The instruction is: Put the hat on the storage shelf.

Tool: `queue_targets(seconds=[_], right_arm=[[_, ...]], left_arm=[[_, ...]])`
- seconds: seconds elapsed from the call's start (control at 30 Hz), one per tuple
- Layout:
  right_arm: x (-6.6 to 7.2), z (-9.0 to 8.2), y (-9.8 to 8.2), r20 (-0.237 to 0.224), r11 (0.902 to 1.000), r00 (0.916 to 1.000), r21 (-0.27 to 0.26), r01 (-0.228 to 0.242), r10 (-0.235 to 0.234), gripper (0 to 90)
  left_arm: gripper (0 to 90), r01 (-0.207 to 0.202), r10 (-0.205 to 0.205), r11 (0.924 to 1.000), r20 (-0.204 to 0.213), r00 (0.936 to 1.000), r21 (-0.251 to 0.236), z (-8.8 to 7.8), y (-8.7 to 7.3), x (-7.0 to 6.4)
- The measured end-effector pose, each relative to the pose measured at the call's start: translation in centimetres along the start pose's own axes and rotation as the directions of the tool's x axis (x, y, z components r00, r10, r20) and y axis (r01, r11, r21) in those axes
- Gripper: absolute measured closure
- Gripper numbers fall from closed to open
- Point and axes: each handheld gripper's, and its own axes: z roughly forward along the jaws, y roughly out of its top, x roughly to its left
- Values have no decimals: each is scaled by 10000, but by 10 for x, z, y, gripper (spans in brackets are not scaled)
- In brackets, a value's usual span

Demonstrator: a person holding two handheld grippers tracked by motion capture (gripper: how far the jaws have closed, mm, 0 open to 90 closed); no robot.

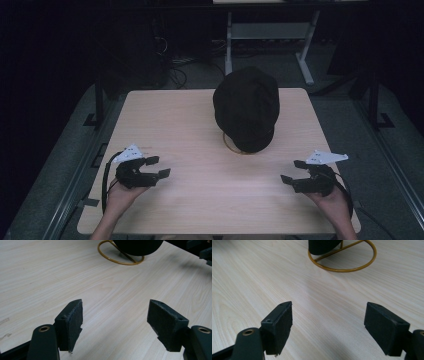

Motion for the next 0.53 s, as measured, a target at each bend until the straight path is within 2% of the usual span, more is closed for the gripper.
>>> queue_targets(seconds=[0.17, 0.53], right_arm=[[1, 0, 0, -12, 10000, 10000, -17, 26, -26, 224], [6, 1, 0, -129, 9998, 9997, -24, 216, -217, 224]], left_arm=[[285, 48, -48, 9999, -30, 10000, 95, 0, -7, -1], [283, -121, 132, 9992, -273, 9995, 381, 3, -15, 1]])
